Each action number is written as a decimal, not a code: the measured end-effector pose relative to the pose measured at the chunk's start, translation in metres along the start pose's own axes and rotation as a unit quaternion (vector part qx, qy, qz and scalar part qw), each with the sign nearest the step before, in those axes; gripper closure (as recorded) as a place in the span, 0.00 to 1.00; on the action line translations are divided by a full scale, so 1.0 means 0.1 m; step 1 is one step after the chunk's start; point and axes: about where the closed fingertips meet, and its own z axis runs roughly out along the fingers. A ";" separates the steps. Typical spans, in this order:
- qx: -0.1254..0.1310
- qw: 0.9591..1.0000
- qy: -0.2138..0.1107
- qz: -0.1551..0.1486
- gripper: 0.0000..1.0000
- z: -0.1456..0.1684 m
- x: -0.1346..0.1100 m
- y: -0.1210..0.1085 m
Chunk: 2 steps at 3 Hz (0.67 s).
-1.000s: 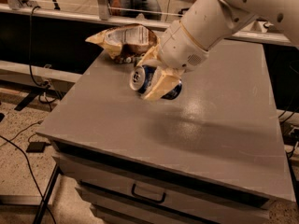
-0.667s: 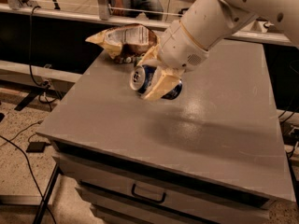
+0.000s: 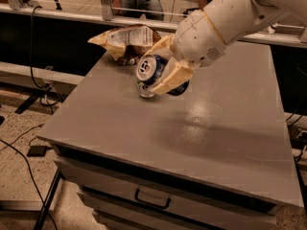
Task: Place pepsi can upright
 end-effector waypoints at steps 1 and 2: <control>0.008 0.998 -0.064 -0.005 1.00 -0.11 -0.05 0.00; 0.000 0.992 -0.125 0.011 1.00 -0.07 -0.03 0.02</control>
Offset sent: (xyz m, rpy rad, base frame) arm -0.0015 -0.0066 -0.0065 0.3700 0.1875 0.0651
